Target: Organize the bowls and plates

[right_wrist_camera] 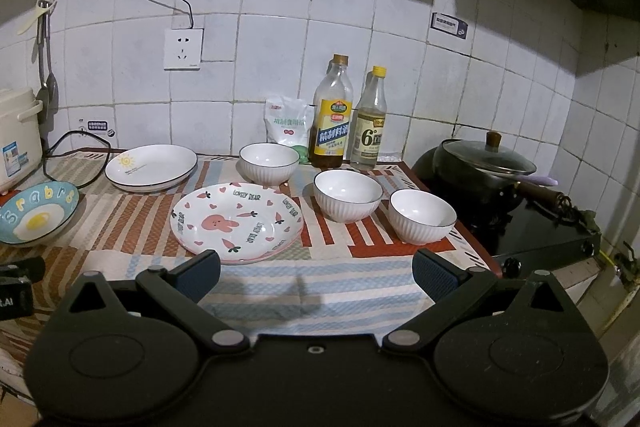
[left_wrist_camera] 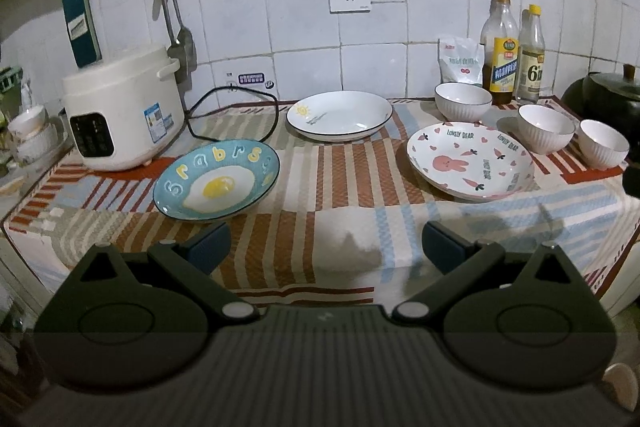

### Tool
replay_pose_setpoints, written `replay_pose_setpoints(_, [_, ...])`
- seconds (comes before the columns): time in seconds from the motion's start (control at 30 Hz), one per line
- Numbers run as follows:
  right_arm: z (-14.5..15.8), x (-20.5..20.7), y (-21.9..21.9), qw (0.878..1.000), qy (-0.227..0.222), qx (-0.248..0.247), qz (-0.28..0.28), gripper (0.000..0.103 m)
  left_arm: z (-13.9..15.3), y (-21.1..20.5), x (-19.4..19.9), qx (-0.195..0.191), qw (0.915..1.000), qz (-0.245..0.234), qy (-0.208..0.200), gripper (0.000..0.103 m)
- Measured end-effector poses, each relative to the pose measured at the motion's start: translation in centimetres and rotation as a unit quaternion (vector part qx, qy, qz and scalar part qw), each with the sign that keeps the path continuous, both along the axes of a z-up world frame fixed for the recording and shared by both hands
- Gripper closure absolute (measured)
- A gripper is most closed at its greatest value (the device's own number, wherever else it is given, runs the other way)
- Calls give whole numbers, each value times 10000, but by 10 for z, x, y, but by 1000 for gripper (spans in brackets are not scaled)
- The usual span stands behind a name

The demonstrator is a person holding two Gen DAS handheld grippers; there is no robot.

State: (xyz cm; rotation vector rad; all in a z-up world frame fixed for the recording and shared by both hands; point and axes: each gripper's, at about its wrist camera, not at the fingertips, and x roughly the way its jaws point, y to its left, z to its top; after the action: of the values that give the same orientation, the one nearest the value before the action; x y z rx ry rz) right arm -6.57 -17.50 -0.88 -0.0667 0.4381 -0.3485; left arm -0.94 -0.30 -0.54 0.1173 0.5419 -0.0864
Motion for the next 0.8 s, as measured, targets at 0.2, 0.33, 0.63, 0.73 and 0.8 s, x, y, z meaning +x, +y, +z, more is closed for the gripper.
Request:
replay_pose_setpoints(0.2, [-3, 1, 6, 10000, 26, -38, 30, 0, -1, 1, -7, -124, 9998, -70, -133, 0])
replay_pose_setpoints(0.33, [-5, 3, 7, 10000, 50, -46, 32, 0, -1, 4, -8, -145, 9998, -51, -146, 0])
replay_pose_setpoints(0.63, [-6, 4, 8, 10000, 60, -54, 22, 0, 6, 12, -14, -333, 9990, -163, -258, 0])
replay_pose_setpoints(0.73, [-6, 4, 8, 10000, 62, -56, 19, 0, 7, 13, -16, -369, 9986, -215, -316, 0])
replay_pose_setpoints(0.8, [-7, 4, 7, 10000, 61, -49, 14, 0, 7, 12, -17, -346, 9986, -216, -325, 0])
